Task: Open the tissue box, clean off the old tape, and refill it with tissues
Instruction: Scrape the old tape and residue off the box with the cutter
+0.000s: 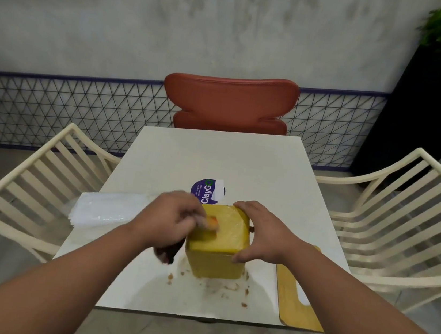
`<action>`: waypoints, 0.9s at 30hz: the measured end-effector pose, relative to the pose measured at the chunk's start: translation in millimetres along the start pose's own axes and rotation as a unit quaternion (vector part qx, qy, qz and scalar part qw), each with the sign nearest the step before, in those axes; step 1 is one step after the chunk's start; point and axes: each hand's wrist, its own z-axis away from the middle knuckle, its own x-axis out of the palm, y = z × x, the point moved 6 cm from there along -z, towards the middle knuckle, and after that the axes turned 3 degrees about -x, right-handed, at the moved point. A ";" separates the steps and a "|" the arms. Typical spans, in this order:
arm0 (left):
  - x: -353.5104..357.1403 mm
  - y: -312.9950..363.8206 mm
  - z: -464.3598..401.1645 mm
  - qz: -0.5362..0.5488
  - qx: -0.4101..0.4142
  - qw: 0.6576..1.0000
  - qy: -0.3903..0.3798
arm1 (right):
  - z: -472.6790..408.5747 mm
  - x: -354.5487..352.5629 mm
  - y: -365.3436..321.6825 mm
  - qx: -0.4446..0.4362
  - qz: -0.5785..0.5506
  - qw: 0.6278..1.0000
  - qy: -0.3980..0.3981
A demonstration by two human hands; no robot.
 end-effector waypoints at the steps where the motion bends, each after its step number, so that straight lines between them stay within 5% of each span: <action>1: -5.2 -6.0 -2.9 0.007 -0.052 0.997 0.049 | 0.0 0.3 -0.3 0.001 -0.002 1.000 -0.001; 5: 18.3 -10.1 -4.2 -0.094 -0.118 0.987 0.054 | 1.9 -0.3 1.2 0.013 -0.013 1.000 0.009; 11: 42.3 17.6 -15.8 -0.151 -0.068 0.983 0.074 | 1.5 0.3 4.6 0.034 -0.042 0.998 0.022; 27: 69.4 61.9 -13.8 -0.078 0.173 0.966 -0.176 | 2.7 -0.6 0.3 -0.003 -0.043 0.999 0.022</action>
